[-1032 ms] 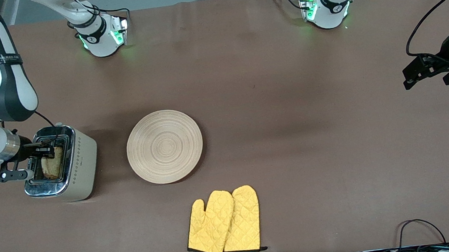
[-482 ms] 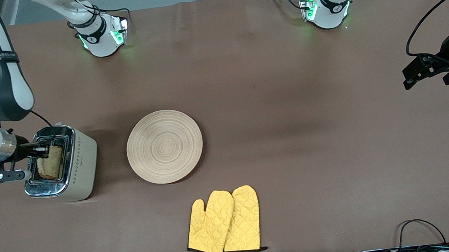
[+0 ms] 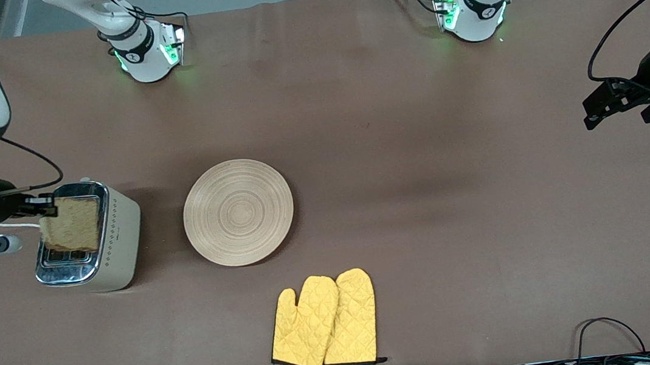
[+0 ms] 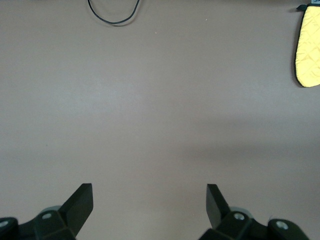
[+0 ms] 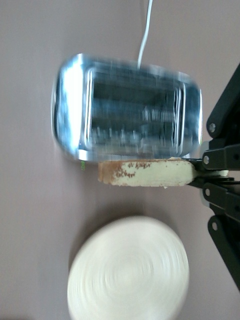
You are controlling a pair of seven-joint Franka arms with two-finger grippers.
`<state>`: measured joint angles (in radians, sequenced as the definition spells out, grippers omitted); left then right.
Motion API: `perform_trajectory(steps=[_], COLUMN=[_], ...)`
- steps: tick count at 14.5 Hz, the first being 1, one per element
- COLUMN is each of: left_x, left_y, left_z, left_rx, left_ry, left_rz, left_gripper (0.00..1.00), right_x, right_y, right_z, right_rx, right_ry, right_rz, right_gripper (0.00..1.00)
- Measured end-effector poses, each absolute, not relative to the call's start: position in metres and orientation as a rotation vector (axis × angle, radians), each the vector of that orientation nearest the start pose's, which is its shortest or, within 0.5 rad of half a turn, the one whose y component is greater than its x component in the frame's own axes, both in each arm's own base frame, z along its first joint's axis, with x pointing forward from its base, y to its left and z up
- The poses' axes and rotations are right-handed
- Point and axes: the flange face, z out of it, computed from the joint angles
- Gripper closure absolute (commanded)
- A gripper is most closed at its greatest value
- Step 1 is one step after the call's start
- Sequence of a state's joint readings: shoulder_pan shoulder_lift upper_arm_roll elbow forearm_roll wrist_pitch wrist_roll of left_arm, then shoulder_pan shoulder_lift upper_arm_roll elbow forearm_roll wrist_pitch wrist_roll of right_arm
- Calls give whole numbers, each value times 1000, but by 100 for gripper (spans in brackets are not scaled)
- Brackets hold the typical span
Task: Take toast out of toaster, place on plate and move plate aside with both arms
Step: 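Lift the toast out of the toaster and carry it over the plate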
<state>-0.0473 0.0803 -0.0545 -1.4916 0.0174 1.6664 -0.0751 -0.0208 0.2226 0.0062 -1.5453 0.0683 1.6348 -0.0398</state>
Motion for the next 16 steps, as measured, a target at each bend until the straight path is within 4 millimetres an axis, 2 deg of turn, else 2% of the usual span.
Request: perform_trajectory(steps=[3, 5, 7, 11, 16], left_x=[587, 587, 587, 587, 587], left_y=[-57, -57, -57, -57, -57], left_z=[625, 625, 625, 625, 625], left_rx=[-3133, -3133, -3133, -3133, -3133], left_ry=[43, 43, 43, 42, 42], left_rz=[-149, -149, -149, -148, -147], left_gripper=[0, 0, 0, 0, 0], right_x=[620, 625, 626, 623, 611], right_y=[20, 47, 73, 97, 120], right_z=[510, 500, 472, 406, 360], right_rx=[-3006, -2979, -2906, -2732, -2665], right_ry=[-36, -38, -12, 103, 213], right_rz=[169, 141, 146, 226, 283], right_gripper=[100, 100, 100, 100, 100])
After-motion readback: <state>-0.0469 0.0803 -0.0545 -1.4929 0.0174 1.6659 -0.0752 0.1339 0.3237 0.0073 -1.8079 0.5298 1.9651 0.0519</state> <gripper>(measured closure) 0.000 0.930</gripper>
